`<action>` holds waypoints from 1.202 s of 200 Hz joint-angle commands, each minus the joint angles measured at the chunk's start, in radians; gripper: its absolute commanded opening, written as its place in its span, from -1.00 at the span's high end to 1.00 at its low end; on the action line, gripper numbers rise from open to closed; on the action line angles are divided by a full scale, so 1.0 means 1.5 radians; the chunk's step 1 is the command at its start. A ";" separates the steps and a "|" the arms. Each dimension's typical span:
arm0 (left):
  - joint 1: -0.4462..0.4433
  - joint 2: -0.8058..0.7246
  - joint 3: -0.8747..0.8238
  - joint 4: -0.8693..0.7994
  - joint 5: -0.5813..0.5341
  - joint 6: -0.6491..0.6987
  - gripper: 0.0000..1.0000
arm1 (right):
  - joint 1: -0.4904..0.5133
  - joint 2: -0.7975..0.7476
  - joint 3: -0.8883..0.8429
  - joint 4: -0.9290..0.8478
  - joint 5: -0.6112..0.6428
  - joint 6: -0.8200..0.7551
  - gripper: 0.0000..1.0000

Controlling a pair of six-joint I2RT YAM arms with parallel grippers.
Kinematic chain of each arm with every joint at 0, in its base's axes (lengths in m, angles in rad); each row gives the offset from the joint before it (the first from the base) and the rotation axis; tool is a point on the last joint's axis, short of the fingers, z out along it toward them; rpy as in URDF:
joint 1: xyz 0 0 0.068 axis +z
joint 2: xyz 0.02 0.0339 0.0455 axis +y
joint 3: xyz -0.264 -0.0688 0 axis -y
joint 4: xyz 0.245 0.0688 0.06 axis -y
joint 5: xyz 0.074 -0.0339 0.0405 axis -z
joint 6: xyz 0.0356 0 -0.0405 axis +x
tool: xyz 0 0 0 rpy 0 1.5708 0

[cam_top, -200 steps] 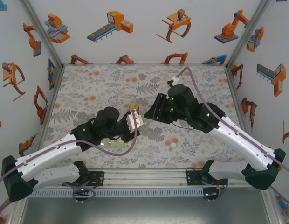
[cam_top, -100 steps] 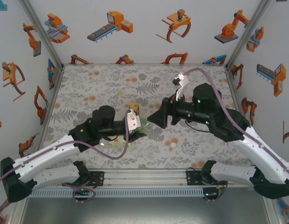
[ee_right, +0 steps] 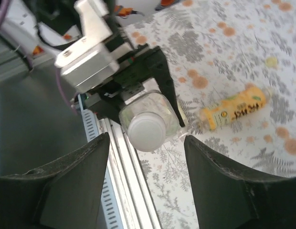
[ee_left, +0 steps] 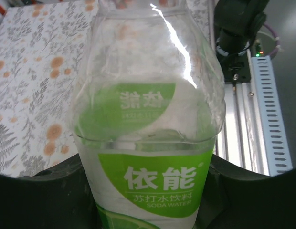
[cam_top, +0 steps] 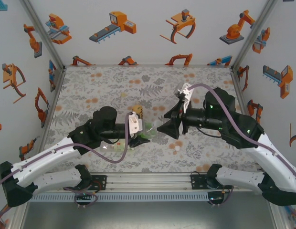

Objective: Screw on the bottle caps

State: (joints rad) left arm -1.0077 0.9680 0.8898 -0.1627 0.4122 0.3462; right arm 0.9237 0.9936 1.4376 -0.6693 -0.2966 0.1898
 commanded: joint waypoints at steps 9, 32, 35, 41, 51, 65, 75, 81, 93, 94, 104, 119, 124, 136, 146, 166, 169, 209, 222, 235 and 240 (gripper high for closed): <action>-0.003 -0.010 0.015 -0.024 -0.089 -0.012 1.00 | 0.002 0.020 0.022 -0.017 0.152 0.238 -0.16; -0.003 -0.008 0.014 -0.033 -0.106 -0.009 1.00 | -0.007 0.033 0.011 -0.043 0.159 0.399 -0.15; -0.003 -0.008 0.014 -0.034 -0.107 -0.010 1.00 | -0.010 0.034 0.009 -0.045 0.154 0.415 -0.15; -0.003 -0.008 0.013 -0.036 -0.109 -0.010 1.00 | -0.014 0.036 0.005 -0.045 0.142 0.444 -0.14; -0.003 -0.007 0.011 -0.037 -0.112 -0.009 1.00 | -0.020 0.040 -0.002 -0.044 0.119 0.476 -0.14; -0.002 -0.006 0.005 -0.037 -0.123 -0.006 1.00 | -0.023 0.040 -0.015 -0.035 0.107 0.504 -0.14; -0.003 -0.003 -0.002 -0.037 -0.133 -0.002 1.00 | -0.025 0.037 -0.029 -0.022 0.102 0.519 -0.15; -0.003 0.000 -0.003 -0.037 -0.140 -0.002 1.00 | -0.029 0.036 -0.036 -0.017 0.098 0.528 -0.14; -0.003 0.005 -0.004 -0.043 -0.146 -0.001 1.00 | -0.037 0.039 -0.047 -0.008 0.083 0.539 -0.14; -0.003 0.005 -0.004 -0.044 -0.146 -0.001 1.00 | -0.037 0.039 -0.048 -0.008 0.082 0.540 -0.14; -0.003 0.008 -0.005 -0.045 -0.145 0.001 1.00 | -0.040 0.045 -0.053 -0.008 0.082 0.555 -0.07; -0.003 0.012 -0.008 -0.044 -0.141 0.005 1.00 | -0.041 0.052 -0.058 -0.010 0.088 0.578 -0.03; -0.003 0.013 -0.009 -0.045 -0.140 0.007 1.00 | -0.041 0.054 -0.058 -0.010 0.092 0.583 -0.02; -0.003 0.014 -0.012 -0.045 -0.139 0.010 1.00 | -0.041 0.057 -0.058 -0.011 0.101 0.590 -0.02; -0.003 0.016 -0.014 -0.046 -0.138 0.012 1.00 | -0.041 0.056 -0.058 -0.011 0.109 0.593 -0.02; -0.003 0.019 -0.015 -0.048 -0.139 0.016 1.00 | -0.045 0.056 -0.057 -0.011 0.113 0.593 -0.02; -0.003 0.018 -0.015 -0.049 -0.139 0.016 1.00 | -0.046 0.057 -0.057 -0.011 0.112 0.593 -0.01; -0.003 0.027 -0.013 -0.052 -0.142 0.022 1.00 | -0.052 0.075 -0.055 -0.012 0.080 0.591 0.04; -0.003 0.029 -0.012 -0.053 -0.143 0.023 1.00 | -0.052 0.079 -0.054 -0.012 0.077 0.590 0.08; -0.003 0.030 -0.011 -0.053 -0.144 0.023 1.00 | -0.053 0.079 -0.055 -0.011 0.076 0.589 0.13; -0.003 0.032 -0.010 -0.054 -0.143 0.022 1.00 | -0.053 0.078 -0.056 -0.012 0.076 0.589 0.15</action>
State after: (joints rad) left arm -1.0077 1.0103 0.8742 -0.2405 0.2008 0.3592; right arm 0.8490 1.1103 1.3540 -0.7002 -0.1596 1.0630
